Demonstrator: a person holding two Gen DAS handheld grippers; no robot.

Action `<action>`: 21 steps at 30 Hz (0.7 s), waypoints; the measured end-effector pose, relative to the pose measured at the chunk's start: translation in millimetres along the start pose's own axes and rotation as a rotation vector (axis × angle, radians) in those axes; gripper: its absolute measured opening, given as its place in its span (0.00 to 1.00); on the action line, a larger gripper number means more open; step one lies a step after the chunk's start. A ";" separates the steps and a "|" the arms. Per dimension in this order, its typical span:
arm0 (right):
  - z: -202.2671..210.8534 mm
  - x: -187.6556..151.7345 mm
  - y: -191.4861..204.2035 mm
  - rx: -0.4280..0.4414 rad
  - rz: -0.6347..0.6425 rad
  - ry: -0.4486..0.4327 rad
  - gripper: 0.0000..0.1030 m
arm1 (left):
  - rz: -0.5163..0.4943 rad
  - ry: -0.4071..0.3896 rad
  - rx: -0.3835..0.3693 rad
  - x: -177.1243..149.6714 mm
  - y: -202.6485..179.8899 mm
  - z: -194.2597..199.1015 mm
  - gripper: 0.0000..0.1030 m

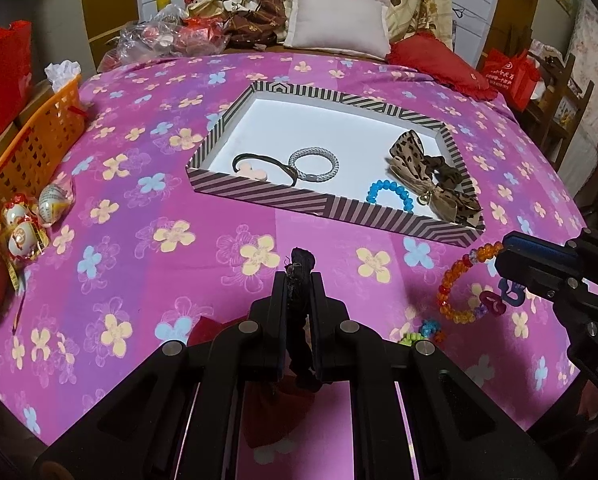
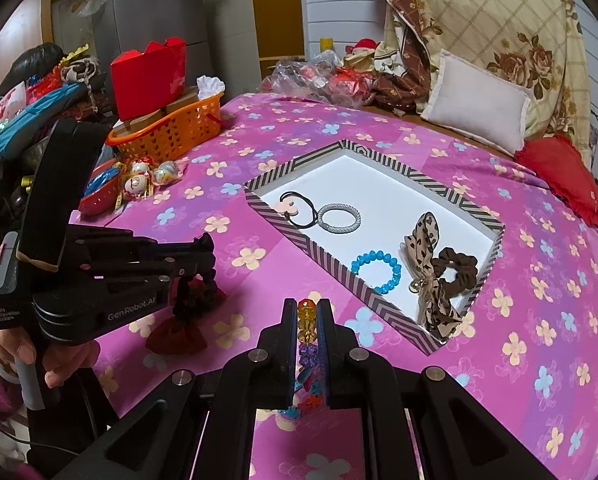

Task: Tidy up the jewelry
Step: 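Lift black scrunchie with left tool while right tool carries orange bracelet toward tray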

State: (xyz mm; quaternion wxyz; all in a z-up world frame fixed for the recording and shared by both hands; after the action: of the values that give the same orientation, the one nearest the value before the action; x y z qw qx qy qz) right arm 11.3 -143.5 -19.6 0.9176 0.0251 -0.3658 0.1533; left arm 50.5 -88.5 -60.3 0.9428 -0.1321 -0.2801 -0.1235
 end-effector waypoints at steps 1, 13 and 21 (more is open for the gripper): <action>0.0 0.0 0.0 0.000 0.000 0.000 0.08 | 0.001 0.001 0.002 0.9 -0.1 -1.2 0.08; -14.0 9.7 -24.1 -0.003 -0.011 0.006 0.08 | -0.011 0.014 0.017 15.2 -6.9 -17.9 0.08; -19.0 28.3 -42.4 -0.016 -0.021 -0.013 0.08 | -0.010 0.010 0.036 35.8 -10.0 -30.5 0.08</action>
State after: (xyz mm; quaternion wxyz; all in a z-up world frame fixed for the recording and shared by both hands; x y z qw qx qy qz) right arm 56.0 -173.4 -11.5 0.9170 0.0224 -0.3726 0.1406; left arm 91.6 -113.2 -63.1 0.9457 -0.1132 -0.2783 -0.1240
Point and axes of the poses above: each gripper's, at about its wrist camera, not at the fingertips, and z roughly against the way its jaws point, y to its left, x to its top, the point moved 10 cm from there along -z, roughly the way its jaws point, and after that the axes turned 11 degrees about z, right-handed, at the moved point
